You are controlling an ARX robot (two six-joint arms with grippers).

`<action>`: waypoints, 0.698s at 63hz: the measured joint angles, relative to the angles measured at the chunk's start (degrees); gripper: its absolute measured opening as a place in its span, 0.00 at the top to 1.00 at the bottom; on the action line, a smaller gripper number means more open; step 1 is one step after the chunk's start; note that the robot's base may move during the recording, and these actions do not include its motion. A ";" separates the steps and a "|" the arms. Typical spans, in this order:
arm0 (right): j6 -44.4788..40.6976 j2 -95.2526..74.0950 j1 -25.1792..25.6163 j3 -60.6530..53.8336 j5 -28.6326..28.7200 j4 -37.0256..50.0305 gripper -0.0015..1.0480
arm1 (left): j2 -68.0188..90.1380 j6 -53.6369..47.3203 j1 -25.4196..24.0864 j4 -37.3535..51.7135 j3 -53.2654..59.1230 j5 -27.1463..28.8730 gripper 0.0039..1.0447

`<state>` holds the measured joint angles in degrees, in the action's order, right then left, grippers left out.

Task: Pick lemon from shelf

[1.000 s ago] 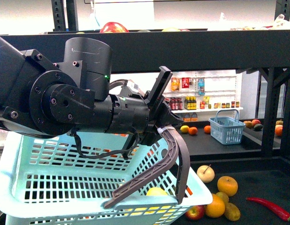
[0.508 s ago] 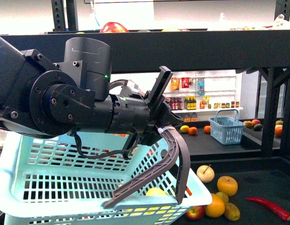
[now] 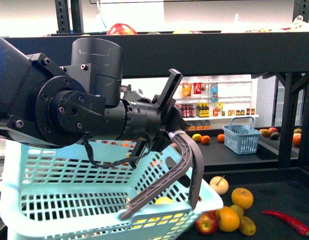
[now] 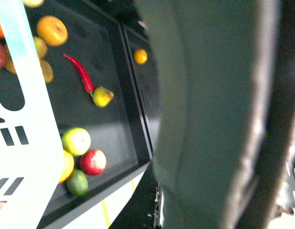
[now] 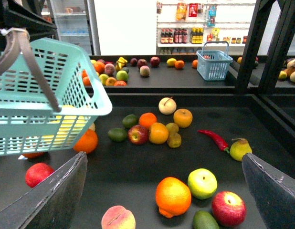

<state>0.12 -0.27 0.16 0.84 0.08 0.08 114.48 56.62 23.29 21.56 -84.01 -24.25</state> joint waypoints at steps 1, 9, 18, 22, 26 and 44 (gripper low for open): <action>0.00 0.00 0.00 0.00 0.00 0.00 0.07 | 0.00 0.35 0.04 0.37 0.00 1.27 0.94; 0.00 0.00 0.00 0.00 -0.09 0.00 0.07 | 0.00 4.74 -1.25 4.63 0.00 8.41 0.94; -0.02 0.00 0.00 0.00 -0.04 0.00 0.07 | 0.00 10.47 -5.16 8.83 0.00 12.76 0.95; 0.00 0.00 0.00 0.00 -0.07 0.00 0.07 | -0.02 14.03 -7.72 11.06 0.04 14.75 0.95; 0.00 0.00 0.00 0.00 -0.07 0.00 0.07 | -0.17 16.52 -10.47 13.46 0.42 16.52 0.95; 0.00 0.00 0.00 0.00 -0.07 0.00 0.07 | -1.46 23.52 -23.19 19.58 4.90 17.68 0.95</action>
<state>0.12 -0.27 0.16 0.84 0.01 0.08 113.01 80.14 0.10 41.15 -79.11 -6.57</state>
